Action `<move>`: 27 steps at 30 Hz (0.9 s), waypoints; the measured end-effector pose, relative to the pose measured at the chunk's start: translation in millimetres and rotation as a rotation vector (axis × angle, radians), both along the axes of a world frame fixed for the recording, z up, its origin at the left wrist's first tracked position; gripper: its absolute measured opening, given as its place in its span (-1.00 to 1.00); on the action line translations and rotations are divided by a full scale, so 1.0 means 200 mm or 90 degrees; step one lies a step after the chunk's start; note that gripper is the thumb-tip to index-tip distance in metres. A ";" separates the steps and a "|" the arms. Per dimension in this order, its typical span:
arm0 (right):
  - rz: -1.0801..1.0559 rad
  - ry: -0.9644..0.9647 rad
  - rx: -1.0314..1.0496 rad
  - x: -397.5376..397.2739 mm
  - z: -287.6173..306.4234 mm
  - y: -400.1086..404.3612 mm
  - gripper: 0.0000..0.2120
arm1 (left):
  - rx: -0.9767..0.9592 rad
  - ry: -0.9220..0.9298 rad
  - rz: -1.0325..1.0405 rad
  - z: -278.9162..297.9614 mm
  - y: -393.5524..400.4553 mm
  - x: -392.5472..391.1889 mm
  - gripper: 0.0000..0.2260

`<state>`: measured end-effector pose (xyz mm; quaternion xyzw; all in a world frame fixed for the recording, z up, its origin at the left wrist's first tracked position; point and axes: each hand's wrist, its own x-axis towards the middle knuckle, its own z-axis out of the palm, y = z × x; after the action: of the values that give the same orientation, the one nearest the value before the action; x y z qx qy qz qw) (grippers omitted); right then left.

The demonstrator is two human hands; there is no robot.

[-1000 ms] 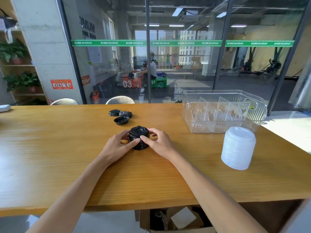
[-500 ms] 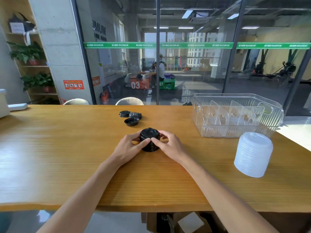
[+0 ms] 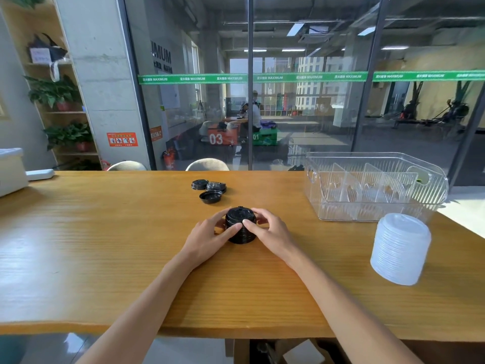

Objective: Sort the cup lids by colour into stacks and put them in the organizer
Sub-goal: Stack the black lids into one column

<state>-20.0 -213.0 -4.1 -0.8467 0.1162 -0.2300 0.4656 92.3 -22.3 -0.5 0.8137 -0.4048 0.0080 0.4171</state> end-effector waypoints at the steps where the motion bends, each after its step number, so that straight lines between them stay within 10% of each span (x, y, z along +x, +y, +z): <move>1: -0.002 0.001 0.004 0.00 0.00 0.00 -0.38 | 0.006 0.006 0.002 0.00 0.00 0.00 -0.26; 12: -0.006 -0.009 0.011 -0.02 0.02 0.00 -0.44 | -0.129 0.200 0.047 0.04 -0.02 0.09 -0.48; 21: 0.000 -0.023 0.022 -0.02 0.02 0.00 -0.47 | 0.042 0.004 0.259 0.02 -0.16 0.37 -0.56; 27: 0.003 -0.025 0.020 -0.01 0.00 -0.01 -0.47 | 0.140 -0.041 0.385 0.01 -0.26 0.51 -0.22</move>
<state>-21.4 -215.0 -3.5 -0.8350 0.1089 -0.2437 0.4812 194.5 -74.5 0.7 0.9366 -0.1559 0.1138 0.2924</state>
